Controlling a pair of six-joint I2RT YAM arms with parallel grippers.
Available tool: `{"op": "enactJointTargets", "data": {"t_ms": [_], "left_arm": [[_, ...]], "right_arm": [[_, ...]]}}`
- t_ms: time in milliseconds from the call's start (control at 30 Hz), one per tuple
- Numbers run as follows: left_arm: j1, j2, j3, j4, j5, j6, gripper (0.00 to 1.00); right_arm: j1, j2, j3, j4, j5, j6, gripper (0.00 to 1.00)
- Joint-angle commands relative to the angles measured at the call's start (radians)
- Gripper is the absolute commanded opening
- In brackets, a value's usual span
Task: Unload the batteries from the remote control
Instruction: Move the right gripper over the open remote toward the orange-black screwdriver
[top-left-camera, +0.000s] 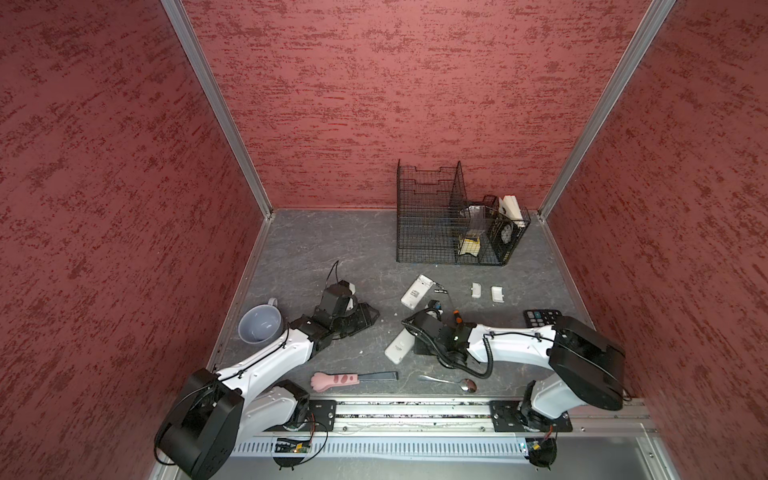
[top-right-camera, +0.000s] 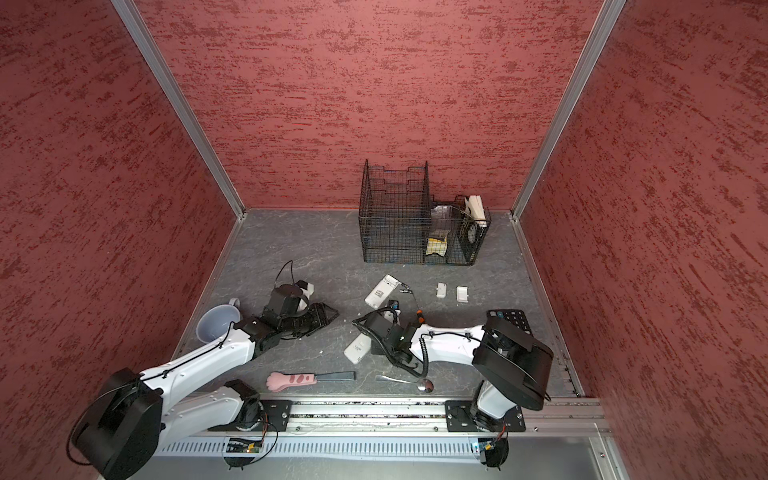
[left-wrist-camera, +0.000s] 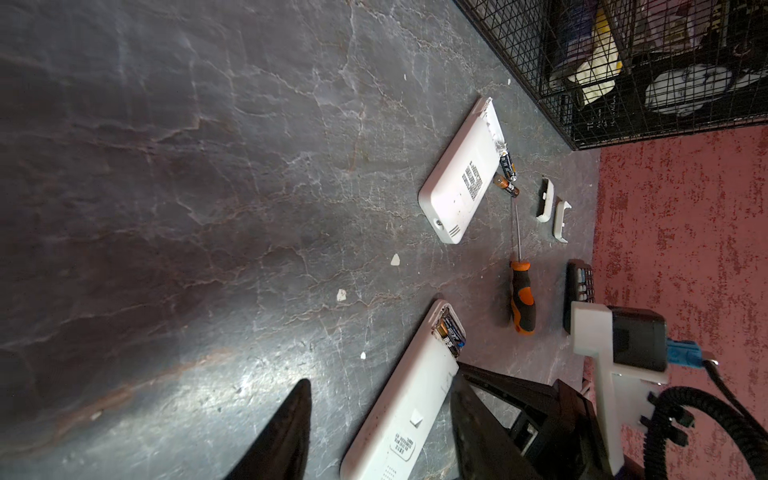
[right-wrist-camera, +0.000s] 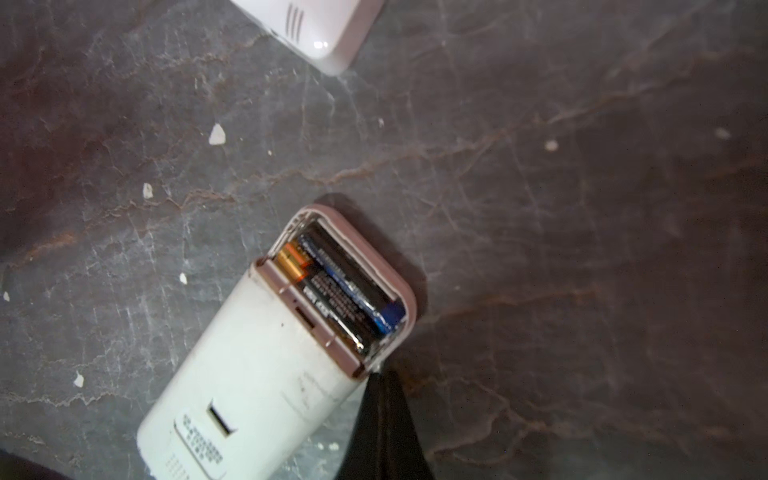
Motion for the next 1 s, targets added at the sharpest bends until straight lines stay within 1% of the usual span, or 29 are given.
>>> {"op": "enactJointTargets", "data": {"t_ms": [0, 100, 200, 300, 400, 500, 667, 800, 967], "left_arm": [[0.013, -0.023, -0.015, -0.003, 0.009, 0.011, 0.53], [0.019, -0.036, -0.018, -0.012, 0.009, 0.009, 0.53], [0.024, -0.055, -0.022, -0.017, 0.007, 0.004, 0.53], [0.030, -0.069, -0.023, -0.021, 0.007, 0.001, 0.53], [0.033, -0.073, -0.019, -0.021, 0.011, 0.002, 0.53], [0.032, -0.067, -0.006, -0.019, 0.015, 0.005, 0.53], [0.032, -0.059, 0.011, -0.009, 0.022, 0.006, 0.53], [0.031, -0.060, 0.028, -0.021, 0.024, 0.007, 0.53], [0.022, -0.084, 0.055, -0.069, 0.007, 0.016, 0.53]], "right_arm": [[-0.012, 0.040, 0.032, 0.002, -0.035, -0.035, 0.00], [-0.014, 0.047, 0.045, -0.002, -0.042, -0.040, 0.00], [-0.014, 0.024, 0.043, -0.029, -0.041, -0.034, 0.00], [-0.015, -0.032, 0.030, -0.076, -0.023, -0.024, 0.00], [-0.028, -0.107, 0.033, -0.143, -0.009, -0.041, 0.01], [-0.068, -0.180, 0.051, -0.212, -0.008, -0.081, 0.12], [-0.177, -0.276, 0.075, -0.313, 0.008, -0.185, 0.37], [-0.266, -0.329, 0.066, -0.338, 0.001, -0.269, 0.47], [-0.382, -0.365, 0.019, -0.332, -0.027, -0.356, 0.49]]}}
